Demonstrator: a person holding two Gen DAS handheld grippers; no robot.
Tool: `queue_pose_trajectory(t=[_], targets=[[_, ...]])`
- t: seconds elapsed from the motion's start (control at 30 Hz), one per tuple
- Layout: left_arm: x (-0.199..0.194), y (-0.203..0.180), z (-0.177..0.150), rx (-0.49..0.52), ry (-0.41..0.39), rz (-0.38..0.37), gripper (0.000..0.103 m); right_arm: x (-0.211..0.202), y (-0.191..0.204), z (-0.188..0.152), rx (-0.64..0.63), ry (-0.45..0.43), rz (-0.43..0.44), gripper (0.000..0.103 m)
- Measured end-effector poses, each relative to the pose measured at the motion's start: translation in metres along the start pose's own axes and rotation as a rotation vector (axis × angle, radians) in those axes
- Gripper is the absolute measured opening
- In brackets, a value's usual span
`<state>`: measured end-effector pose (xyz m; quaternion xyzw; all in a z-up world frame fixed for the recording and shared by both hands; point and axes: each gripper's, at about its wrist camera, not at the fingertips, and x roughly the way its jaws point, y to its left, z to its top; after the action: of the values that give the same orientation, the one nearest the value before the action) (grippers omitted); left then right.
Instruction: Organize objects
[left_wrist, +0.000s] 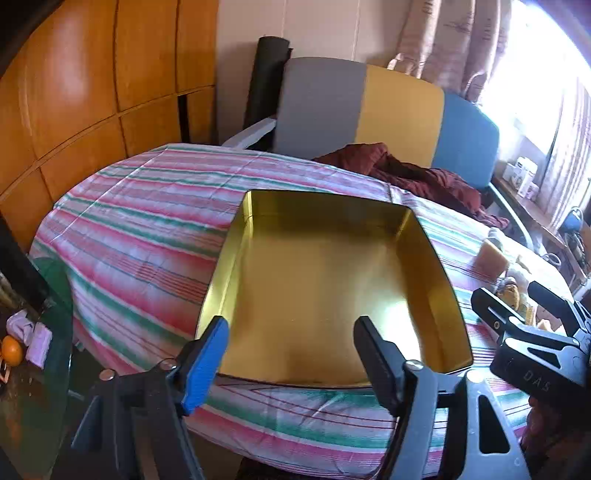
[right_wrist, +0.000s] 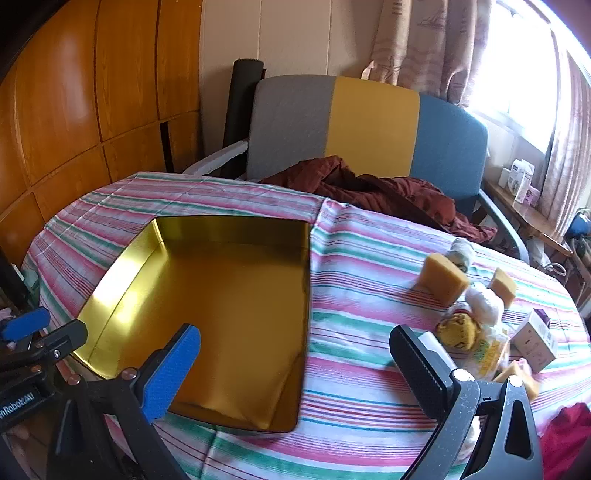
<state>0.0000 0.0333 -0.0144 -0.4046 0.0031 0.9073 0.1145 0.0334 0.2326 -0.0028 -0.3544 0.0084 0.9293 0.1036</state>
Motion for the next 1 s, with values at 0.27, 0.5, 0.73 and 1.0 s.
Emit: queue_pose_trajectory(t=[0.27,0.5,0.73,1.0], targets=[[-0.005,-0.035,0.012,0.096,-0.028,-0.17,0.083,-0.016,-0.076,-0.005,0.114,0.02,0.012,0.103],[0.002,-0.086,0.022,0.204,0.021,-0.348,0.087,-0.035,-0.177,-0.029,0.251,0.092,-0.136,0.103],[0.025,-0.166,0.027,0.316,0.162,-0.531,0.102,-0.054,-0.264,-0.062,0.435,0.148,-0.281,0.103],[0.068,-0.255,0.015,0.401,0.378,-0.54,0.091,-0.064,-0.301,-0.085,0.545,0.137,-0.311,0.103]])
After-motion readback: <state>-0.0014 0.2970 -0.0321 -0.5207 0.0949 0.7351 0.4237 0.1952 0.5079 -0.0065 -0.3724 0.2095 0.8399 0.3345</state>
